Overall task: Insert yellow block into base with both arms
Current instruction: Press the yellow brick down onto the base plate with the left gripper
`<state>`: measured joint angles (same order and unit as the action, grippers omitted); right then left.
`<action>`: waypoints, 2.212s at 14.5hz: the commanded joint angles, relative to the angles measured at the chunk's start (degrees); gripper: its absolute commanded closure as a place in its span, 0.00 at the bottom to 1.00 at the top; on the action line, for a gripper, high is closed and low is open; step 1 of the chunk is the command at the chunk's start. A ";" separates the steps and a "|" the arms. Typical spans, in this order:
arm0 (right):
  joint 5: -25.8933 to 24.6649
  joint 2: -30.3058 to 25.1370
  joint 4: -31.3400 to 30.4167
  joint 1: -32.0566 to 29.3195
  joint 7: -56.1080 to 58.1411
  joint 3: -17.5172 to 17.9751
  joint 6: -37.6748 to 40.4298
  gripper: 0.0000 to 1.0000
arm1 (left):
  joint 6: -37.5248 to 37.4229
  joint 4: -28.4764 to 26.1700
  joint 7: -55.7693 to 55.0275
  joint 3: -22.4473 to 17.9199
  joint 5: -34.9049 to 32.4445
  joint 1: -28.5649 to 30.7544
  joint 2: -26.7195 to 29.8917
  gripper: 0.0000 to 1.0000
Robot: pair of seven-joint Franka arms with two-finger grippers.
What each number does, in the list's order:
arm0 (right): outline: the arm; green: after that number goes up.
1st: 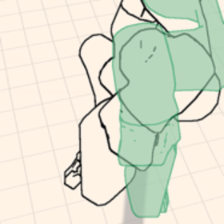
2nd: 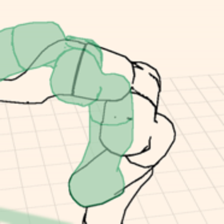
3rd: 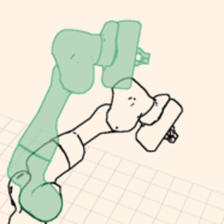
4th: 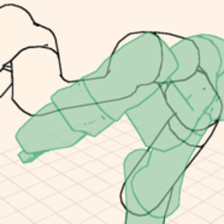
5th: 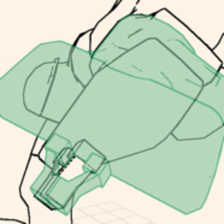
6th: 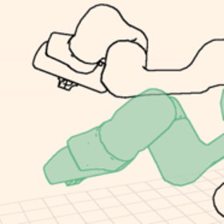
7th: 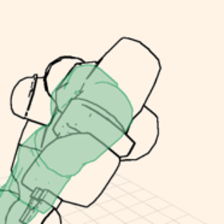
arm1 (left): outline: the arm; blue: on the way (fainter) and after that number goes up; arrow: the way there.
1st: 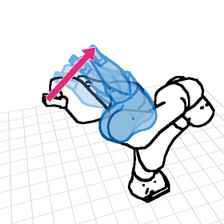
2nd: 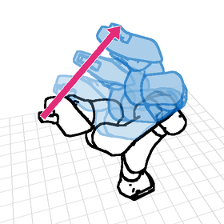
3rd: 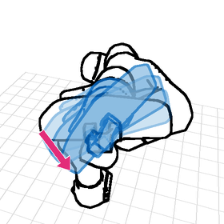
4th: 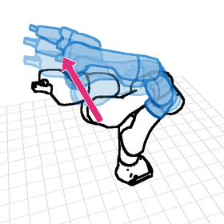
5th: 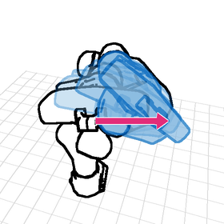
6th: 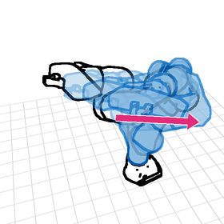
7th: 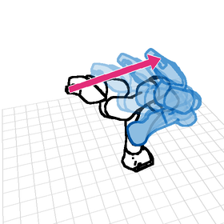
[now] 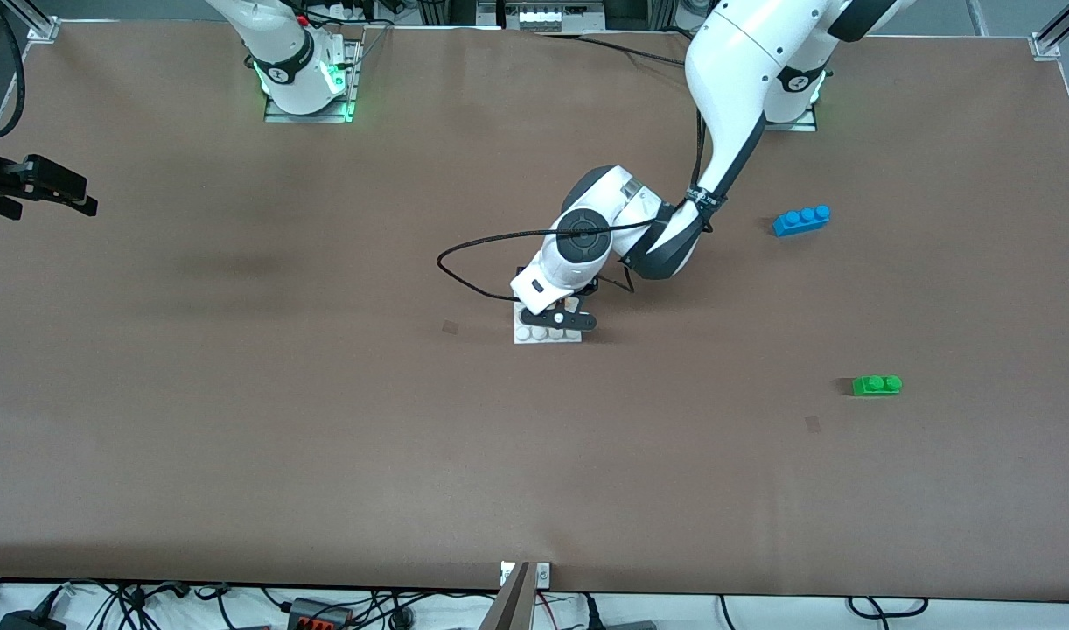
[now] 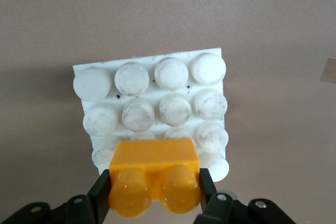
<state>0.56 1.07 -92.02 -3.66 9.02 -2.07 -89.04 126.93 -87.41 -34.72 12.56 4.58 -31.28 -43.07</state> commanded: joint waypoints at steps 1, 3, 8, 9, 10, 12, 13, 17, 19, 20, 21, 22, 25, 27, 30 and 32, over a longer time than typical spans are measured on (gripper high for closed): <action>-0.91 -0.89 -0.97 -0.38 0.47 0.49 -0.25 0.00 | -0.02 -1.62 0.09 -0.26 -0.10 -0.44 1.41 0.49; -0.91 -0.89 -0.97 -0.29 0.12 0.49 -0.34 0.00 | 0.24 -1.36 0.09 -0.61 0.07 -0.53 1.32 0.49; -1.00 -0.89 -0.97 -0.29 0.12 0.49 -0.34 0.00 | 1.56 -1.27 0.09 -1.05 0.16 -0.80 0.88 0.49; -1.00 -0.89 -0.97 -0.29 0.12 0.49 -0.34 0.00 | 1.56 -1.27 0.09 -1.22 0.16 -0.80 0.80 0.49; -0.91 -0.89 -0.97 -0.29 0.12 0.49 -0.34 0.00 | 1.56 -1.27 0.09 -1.22 0.34 -0.80 0.71 0.49; -0.91 -0.89 -0.97 -0.29 0.12 0.49 -0.34 0.00 | 1.56 -1.27 0.09 -1.31 0.16 -0.97 0.53 0.49; -0.91 -0.89 -0.97 -0.29 0.12 0.49 -0.34 0.00 | 1.56 -1.27 0.09 -1.31 0.07 -1.06 0.53 0.49; -1.00 -0.89 -0.97 -0.29 0.12 0.49 -0.34 0.00 | 2.97 -1.27 0.01 -2.45 -0.01 -2.29 -0.17 0.49; -0.91 -0.89 -0.97 -0.29 0.20 0.49 -0.34 0.00 | 2.97 -1.27 0.09 -2.45 -0.01 -2.29 -0.08 0.49; -0.91 -0.89 -0.97 -0.29 0.21 0.49 -0.34 0.00 | 2.97 -1.27 0.09 -2.45 -0.01 -2.29 -0.08 0.49; -0.91 -0.89 -0.97 -0.29 0.21 0.49 -0.34 0.00 | 2.97 -1.36 0.09 -2.54 -0.01 -2.29 -0.17 0.49; -0.91 -0.89 -0.97 -0.29 0.21 0.49 -0.34 0.00 | 2.79 -1.45 0.09 -2.54 -0.10 -2.29 -0.17 0.49; -0.91 -0.89 -0.97 -0.29 0.12 0.58 -0.34 0.00 | 2.53 -1.45 0.18 -2.98 -0.10 -2.29 -0.17 0.47; -1.00 -0.89 -0.97 -0.29 0.12 0.49 -0.34 0.00 | 2.09 -1.27 0.27 -2.98 -0.10 -2.03 0.44 0.00; -0.91 -0.89 -0.97 -0.29 0.12 0.49 -0.34 0.00 | -4.65 0.56 0.71 -2.89 0.51 0.42 4.39 0.00; -0.91 -0.89 -0.97 -0.29 0.12 0.49 -0.34 0.00 | -9.76 1.10 2.10 -2.11 0.78 4.54 7.89 0.00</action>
<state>0.56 1.07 -92.05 -3.66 9.02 -2.07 -89.04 122.59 -85.90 -34.67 9.95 4.59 -30.74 -40.41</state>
